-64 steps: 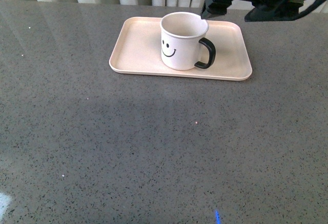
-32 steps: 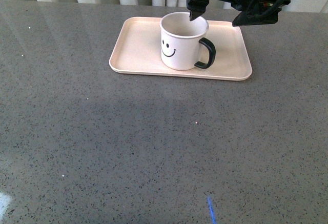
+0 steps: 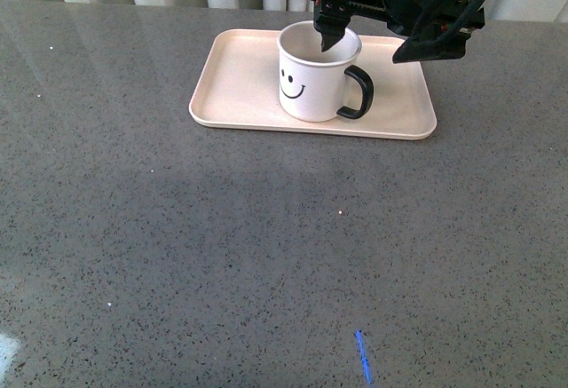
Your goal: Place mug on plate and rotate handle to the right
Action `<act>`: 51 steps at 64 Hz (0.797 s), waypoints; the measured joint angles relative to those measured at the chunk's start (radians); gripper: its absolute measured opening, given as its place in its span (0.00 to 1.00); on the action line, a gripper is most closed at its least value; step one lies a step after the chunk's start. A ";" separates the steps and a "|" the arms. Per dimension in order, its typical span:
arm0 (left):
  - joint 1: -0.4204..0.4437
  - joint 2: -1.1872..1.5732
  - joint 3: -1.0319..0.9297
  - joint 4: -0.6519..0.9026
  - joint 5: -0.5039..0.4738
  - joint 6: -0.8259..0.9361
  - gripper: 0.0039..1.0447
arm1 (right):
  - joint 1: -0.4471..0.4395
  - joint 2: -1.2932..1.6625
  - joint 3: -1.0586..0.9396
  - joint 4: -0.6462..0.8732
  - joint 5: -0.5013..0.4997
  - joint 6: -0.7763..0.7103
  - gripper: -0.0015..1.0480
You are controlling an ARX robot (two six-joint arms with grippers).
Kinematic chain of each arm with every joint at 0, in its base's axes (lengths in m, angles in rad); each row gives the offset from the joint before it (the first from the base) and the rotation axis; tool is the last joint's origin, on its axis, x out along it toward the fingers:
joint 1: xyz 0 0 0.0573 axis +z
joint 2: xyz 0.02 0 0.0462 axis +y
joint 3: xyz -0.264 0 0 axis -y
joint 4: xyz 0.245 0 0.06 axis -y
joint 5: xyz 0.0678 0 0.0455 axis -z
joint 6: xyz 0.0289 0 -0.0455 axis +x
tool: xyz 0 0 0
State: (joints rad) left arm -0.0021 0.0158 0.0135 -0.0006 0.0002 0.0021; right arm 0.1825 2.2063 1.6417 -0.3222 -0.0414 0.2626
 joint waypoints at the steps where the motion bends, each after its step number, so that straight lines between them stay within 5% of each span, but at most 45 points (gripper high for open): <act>1: 0.000 0.000 0.000 0.000 0.000 0.000 0.91 | 0.000 0.000 0.000 0.000 0.000 0.000 0.91; 31: 0.000 0.000 0.000 0.000 0.000 0.000 0.91 | 0.008 0.052 0.057 -0.026 -0.003 0.016 0.89; 51: 0.000 0.000 0.000 0.000 0.000 0.000 0.91 | 0.016 0.078 0.108 -0.056 0.009 0.037 0.35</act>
State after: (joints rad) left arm -0.0021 0.0158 0.0135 -0.0006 0.0002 0.0021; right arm 0.1982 2.2841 1.7493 -0.3782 -0.0326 0.3000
